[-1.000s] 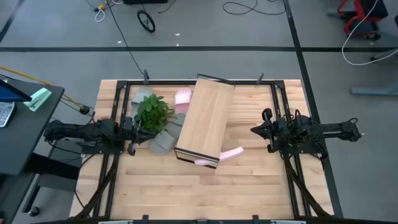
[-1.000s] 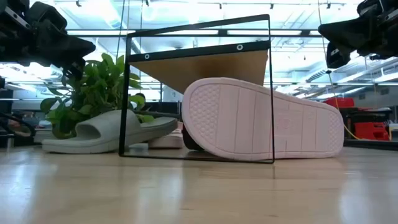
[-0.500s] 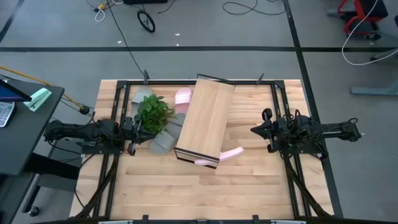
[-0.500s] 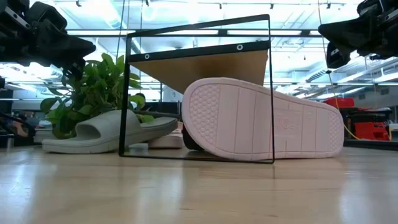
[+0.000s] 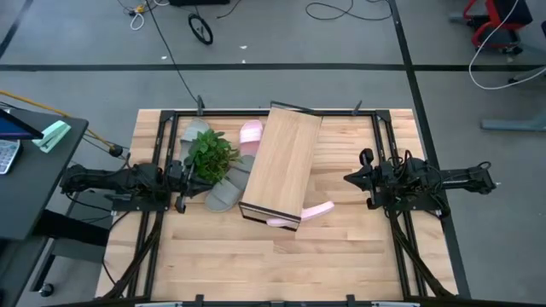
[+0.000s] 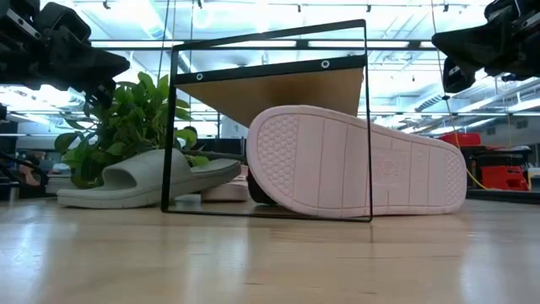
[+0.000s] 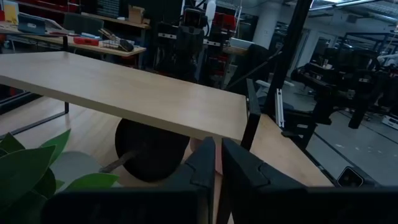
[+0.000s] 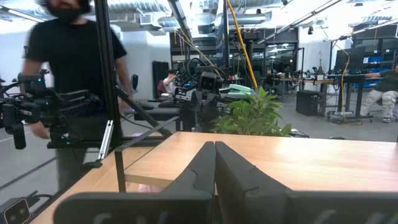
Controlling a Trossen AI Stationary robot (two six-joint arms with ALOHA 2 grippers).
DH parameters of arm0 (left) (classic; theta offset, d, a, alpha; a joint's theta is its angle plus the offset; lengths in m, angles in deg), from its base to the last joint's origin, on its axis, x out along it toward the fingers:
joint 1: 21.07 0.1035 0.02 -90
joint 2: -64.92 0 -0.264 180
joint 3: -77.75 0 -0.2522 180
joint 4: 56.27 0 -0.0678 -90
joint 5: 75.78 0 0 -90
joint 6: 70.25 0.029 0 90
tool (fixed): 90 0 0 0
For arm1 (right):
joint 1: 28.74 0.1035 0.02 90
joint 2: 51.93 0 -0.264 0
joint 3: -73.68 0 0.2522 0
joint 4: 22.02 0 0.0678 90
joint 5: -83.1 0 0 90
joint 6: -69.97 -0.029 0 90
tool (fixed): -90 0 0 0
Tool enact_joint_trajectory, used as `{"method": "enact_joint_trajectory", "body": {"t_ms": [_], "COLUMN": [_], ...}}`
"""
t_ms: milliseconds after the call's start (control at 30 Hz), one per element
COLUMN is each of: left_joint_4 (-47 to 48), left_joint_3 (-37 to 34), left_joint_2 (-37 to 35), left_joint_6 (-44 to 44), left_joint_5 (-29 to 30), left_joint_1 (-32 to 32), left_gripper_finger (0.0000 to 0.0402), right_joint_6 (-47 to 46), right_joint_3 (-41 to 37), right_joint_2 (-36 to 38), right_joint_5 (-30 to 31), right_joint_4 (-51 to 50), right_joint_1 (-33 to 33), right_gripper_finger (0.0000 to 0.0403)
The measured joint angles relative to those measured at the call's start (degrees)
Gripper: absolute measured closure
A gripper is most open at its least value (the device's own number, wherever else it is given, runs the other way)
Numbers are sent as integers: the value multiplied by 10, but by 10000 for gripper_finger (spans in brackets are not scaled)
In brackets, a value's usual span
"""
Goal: Pick and place slides into the shelf
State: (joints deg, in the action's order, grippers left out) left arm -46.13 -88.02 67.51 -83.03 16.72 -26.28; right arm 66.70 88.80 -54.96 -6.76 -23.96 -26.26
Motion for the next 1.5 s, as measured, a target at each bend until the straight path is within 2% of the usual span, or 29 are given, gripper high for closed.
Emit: {"method": "enact_joint_trajectory", "body": {"t_ms": [500,933,1300,1500], "left_joint_4": [0,0,0,0], "left_joint_3": [0,0,0,0], "left_joint_2": [0,0,0,0], "left_joint_6": [0,0,0,0], "left_joint_5": [0,0,0,0], "left_joint_1": [0,0,0,0], "left_gripper_finger": [376,363,376,370], "right_joint_6": [0,0,0,0], "right_joint_3": [0,0,0,0], "right_joint_2": [0,0,0,0], "right_joint_5": [0,0,0,0], "right_joint_4": [0,0,0,0], "right_joint_1": [0,0,0,0], "right_gripper_finger": [389,389,389,389]}}
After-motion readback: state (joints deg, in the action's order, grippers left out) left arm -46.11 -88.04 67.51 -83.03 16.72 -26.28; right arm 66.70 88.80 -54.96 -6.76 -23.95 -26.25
